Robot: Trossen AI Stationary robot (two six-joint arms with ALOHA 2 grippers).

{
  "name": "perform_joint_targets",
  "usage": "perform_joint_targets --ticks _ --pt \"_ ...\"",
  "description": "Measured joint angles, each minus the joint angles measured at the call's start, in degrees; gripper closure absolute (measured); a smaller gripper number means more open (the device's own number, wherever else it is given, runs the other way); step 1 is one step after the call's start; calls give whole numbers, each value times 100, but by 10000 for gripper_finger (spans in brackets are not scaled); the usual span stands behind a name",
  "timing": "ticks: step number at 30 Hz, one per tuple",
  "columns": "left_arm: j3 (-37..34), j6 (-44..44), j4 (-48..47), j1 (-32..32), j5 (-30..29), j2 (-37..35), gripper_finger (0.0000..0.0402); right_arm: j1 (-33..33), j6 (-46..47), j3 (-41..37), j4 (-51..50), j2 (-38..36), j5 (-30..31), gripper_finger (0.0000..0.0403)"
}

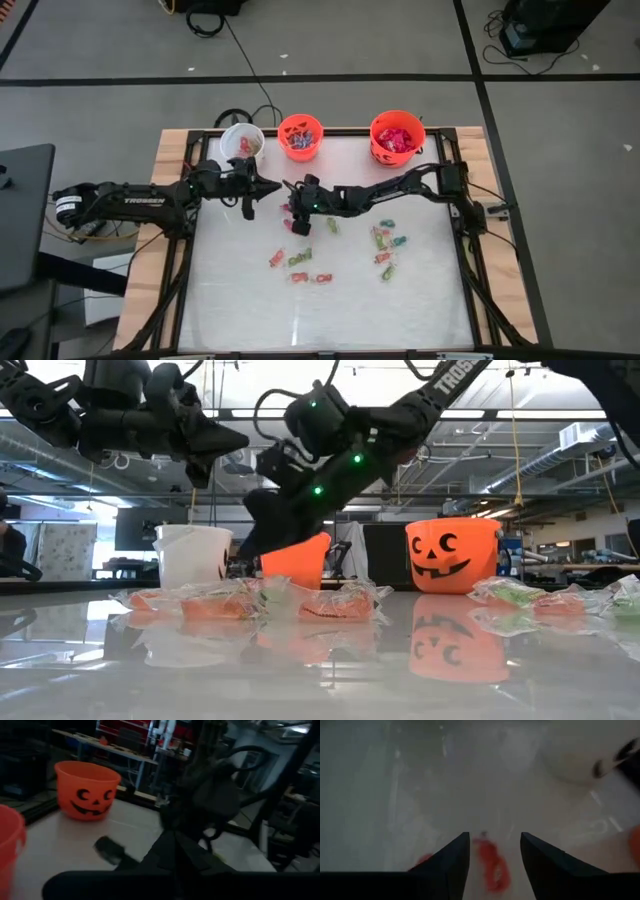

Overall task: Sort candy by brand, put in halloween buckets
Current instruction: Put the orange gummy into the white bucket

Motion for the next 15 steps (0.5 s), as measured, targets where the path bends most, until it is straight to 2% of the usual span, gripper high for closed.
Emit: perform_joint_targets --ticks 4,8,12,15 --pt "0 174 65 -99 -38 -2 396 -24 5 0 -125 189 -204 201" --pt "-2 566 136 -203 225 -2 391 -116 -45 -1 -148 296 -649 200" --pt "-2 557 43 -216 252 0 391 -184 87 -1 -181 372 -494 207" --pt "-2 352 108 -217 121 0 391 -222 91 -1 -149 372 -448 231"
